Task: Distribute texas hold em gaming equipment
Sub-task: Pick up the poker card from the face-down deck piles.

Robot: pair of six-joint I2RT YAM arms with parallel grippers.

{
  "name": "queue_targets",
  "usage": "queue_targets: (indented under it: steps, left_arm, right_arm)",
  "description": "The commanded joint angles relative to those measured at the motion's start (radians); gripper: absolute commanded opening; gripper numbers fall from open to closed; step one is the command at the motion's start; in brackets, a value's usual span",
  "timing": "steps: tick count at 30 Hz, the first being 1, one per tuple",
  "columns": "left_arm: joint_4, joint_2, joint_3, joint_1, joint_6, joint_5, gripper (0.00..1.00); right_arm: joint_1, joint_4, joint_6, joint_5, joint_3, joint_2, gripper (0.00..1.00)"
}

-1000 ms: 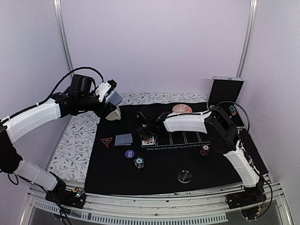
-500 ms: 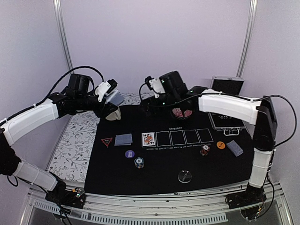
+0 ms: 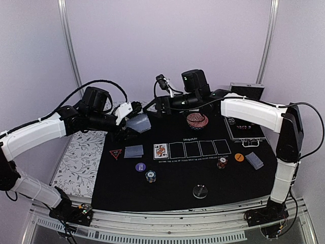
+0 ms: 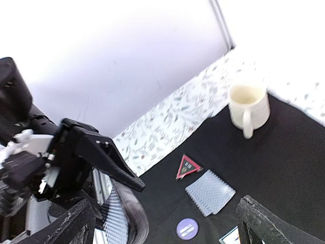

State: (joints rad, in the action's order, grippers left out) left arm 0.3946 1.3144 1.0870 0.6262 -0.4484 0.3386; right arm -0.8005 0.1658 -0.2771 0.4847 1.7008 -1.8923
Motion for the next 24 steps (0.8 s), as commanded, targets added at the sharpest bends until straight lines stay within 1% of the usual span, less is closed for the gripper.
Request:
queue_targets:
  steps: [1, 8, 13, 17, 24]
  left_arm:
    - [0.006, -0.027, -0.014, 0.028, -0.029, 0.003, 0.58]
    - [0.000, -0.019, -0.010, 0.038, -0.017, -0.040, 0.57]
    - [0.001, -0.015, 0.001, 0.040, 0.000, -0.055, 0.57]
    - [-0.008, -0.022, 0.003, 0.041, 0.004, -0.059, 0.55]
    - [-0.008, -0.023, 0.011, 0.041, 0.014, -0.047, 0.54]
  right_arm:
    - [-0.012, -0.009, -0.056, 0.133, 0.029, -0.046, 0.99]
    - [-0.036, 0.005, -0.035, 0.113, -0.005, -0.052, 0.99]
    - [-0.044, 0.048, -0.030, 0.044, -0.006, -0.079, 1.00]
    - [-0.045, 0.059, -0.026, -0.032, -0.043, -0.041, 0.99]
    - [-0.042, 0.102, -0.010, -0.071, -0.067, -0.016, 0.95]
